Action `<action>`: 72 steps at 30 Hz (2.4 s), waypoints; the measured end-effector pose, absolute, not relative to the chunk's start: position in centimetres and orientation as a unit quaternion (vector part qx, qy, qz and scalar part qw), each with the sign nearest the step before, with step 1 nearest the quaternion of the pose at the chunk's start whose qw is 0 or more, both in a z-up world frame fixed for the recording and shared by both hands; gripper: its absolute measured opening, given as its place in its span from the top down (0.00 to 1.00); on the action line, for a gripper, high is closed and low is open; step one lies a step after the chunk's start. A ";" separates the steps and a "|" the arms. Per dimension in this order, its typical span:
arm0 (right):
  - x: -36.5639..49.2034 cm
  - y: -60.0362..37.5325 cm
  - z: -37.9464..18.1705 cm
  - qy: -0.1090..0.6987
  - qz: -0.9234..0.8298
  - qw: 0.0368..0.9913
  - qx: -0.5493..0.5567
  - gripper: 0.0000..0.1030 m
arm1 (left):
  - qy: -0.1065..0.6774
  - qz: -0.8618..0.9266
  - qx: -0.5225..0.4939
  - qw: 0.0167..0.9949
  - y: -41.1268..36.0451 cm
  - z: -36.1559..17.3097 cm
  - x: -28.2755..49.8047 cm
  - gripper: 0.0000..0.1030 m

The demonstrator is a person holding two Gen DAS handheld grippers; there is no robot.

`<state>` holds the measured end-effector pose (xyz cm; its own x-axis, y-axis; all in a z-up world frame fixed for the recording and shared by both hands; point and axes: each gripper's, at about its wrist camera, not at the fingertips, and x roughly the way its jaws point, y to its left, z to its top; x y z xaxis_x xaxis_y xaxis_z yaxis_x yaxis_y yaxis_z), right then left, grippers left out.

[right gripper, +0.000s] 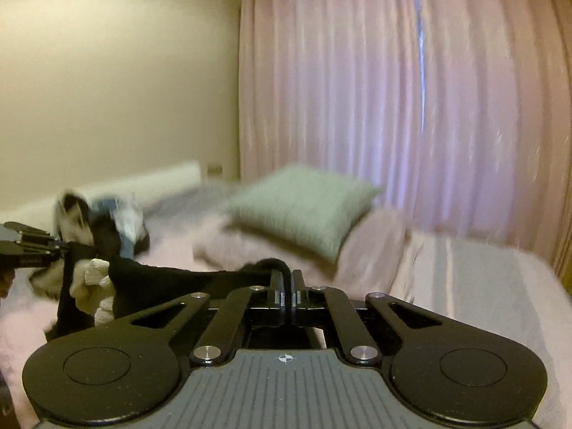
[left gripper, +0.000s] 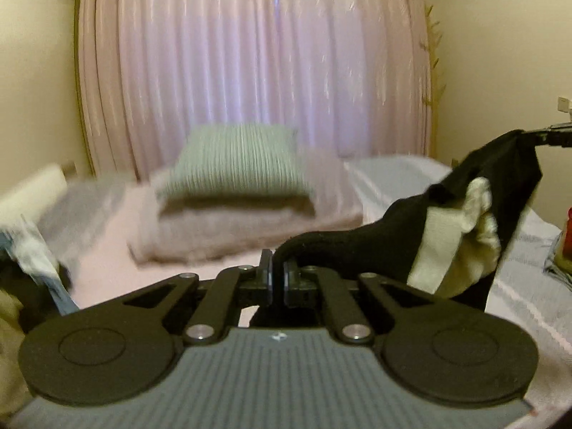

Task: Fold large clothes

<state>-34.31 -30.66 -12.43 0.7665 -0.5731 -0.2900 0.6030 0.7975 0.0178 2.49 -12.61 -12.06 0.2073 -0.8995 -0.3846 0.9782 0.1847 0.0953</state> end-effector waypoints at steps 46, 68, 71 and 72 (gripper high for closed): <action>-32.8 -34.8 -35.1 0.318 -0.476 0.645 0.506 0.69 | 0.622 -0.462 0.144 0.615 -19.9 -42.3 5.0 0.89; -36.5 -29.0 -34.3 0.274 -0.568 0.580 0.515 0.61 | 0.454 -0.406 0.228 0.760 -19.9 -32.0 26.0 0.79; -38.2 -27.4 -35.6 0.253 -0.562 0.571 0.543 0.59 | 0.499 -0.446 0.193 0.717 -18.9 -32.7 19.9 0.76; -38.6 -27.2 -36.3 0.246 -0.556 0.572 0.551 0.59 | 0.513 -0.458 0.184 0.702 -18.9 -33.1 17.6 0.76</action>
